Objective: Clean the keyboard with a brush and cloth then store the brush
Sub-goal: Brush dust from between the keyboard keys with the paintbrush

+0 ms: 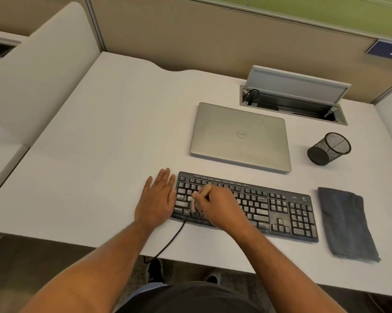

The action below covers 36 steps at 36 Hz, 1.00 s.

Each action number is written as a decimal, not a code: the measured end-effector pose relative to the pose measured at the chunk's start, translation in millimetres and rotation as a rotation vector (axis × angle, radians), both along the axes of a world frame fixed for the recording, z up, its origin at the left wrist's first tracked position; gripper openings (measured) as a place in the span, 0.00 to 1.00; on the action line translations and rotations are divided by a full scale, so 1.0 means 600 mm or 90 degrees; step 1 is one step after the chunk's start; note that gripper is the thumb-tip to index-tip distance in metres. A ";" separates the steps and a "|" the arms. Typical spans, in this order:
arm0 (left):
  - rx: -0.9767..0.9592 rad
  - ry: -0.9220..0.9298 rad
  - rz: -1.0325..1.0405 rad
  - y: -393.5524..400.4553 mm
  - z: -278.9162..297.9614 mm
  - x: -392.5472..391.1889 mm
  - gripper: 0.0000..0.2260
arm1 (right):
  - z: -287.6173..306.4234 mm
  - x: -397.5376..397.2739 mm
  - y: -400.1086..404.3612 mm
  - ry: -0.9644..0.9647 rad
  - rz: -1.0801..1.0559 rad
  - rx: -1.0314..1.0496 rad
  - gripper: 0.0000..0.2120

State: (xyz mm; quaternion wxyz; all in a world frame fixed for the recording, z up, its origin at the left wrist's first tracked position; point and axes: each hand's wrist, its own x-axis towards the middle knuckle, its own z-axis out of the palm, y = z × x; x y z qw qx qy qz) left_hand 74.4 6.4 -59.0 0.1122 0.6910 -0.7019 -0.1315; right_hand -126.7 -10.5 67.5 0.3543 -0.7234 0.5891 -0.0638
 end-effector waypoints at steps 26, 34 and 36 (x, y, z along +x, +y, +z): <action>0.016 -0.024 -0.006 -0.001 0.002 0.000 0.30 | 0.009 0.012 -0.014 0.055 0.060 -0.006 0.18; 0.007 -0.017 -0.007 -0.002 0.000 0.002 0.29 | -0.008 0.022 -0.005 -0.017 0.031 -0.041 0.13; 0.004 -0.018 -0.005 -0.001 -0.001 0.001 0.29 | -0.010 0.024 -0.006 0.007 0.047 -0.029 0.15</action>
